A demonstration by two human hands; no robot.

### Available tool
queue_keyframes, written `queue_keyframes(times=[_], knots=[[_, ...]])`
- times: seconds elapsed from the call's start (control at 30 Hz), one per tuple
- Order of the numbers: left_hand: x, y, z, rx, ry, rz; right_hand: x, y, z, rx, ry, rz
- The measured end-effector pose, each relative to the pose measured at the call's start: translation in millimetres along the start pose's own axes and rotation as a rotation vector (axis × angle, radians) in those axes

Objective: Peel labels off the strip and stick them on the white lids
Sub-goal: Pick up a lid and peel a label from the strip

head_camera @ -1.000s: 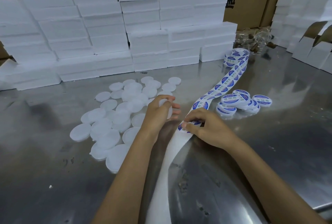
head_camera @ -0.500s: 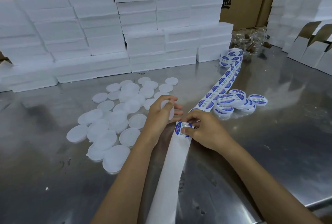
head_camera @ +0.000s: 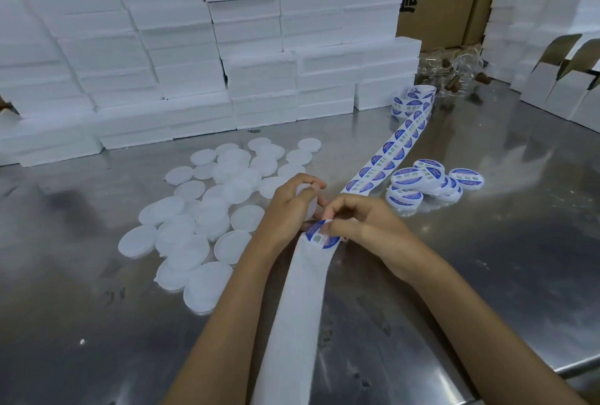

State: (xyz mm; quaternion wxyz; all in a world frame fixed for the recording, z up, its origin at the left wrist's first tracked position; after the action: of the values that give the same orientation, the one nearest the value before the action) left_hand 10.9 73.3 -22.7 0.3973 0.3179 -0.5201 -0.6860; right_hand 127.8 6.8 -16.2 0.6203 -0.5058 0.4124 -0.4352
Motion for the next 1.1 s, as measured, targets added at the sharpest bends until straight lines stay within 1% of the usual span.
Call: queue_keyframes(times=[0.07, 0.13, 0.23, 0.27, 0.37, 0.43, 0.53, 0.6, 0.7, 0.8, 0.93, 1.1], knots=[[-2, -1, 3, -0.023, 0.021, 0.030, 2, -5, 3, -0.159, 0.014, 0.032], [-3, -5, 4, 0.010, 0.031, 0.109, 3, -9, 7, -0.271, 0.054, 0.070], [-2, -10, -1, 0.350, 0.037, 0.182, 2, -10, 14, -0.443, 0.118, 0.109], [-2, -11, -2, 0.416, 0.035, 0.182, 2, -10, 16, -0.466, 0.137, 0.111], [-4, -13, -3, 0.525, 0.022, 0.149, 2, -9, 20, -0.426, 0.202, 0.102], [-3, -14, -5, 0.662, 0.006, 0.119, 1, -11, 22, -0.319, 0.267, 0.097], [-2, -12, -18, 0.857, -0.086, 0.105, -3, -17, 19, -0.211, 0.326, 0.119], [-4, -11, -24, 0.921, -0.128, 0.108, -5, -22, 17, -0.146, 0.339, 0.131], [-2, -5, -31, 0.971, -0.186, 0.112, -5, -24, 17, -0.074, 0.355, 0.135], [0, 2, -36, 0.950, -0.225, 0.109, -4, -24, 18, -0.058, 0.367, 0.146], [3, 11, -39, 0.875, -0.207, 0.084, -4, -24, 19, -0.020, 0.389, 0.160], [5, 15, -41, 0.836, -0.193, 0.072, -4, -23, 20, 0.050, 0.410, 0.181]])
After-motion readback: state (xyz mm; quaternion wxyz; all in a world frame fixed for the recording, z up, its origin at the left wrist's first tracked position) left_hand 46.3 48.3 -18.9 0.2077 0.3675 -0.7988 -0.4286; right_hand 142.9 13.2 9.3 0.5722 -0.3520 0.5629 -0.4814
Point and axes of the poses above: each hand's wrist, its own x-axis away from the middle knuckle, its own z-axis out of the back of the hand, y = z × x, the point moved 8 cm from there along -x, towards the middle knuckle, and after that the axes turned 12 degrees about -y, right-handed, at the moved point
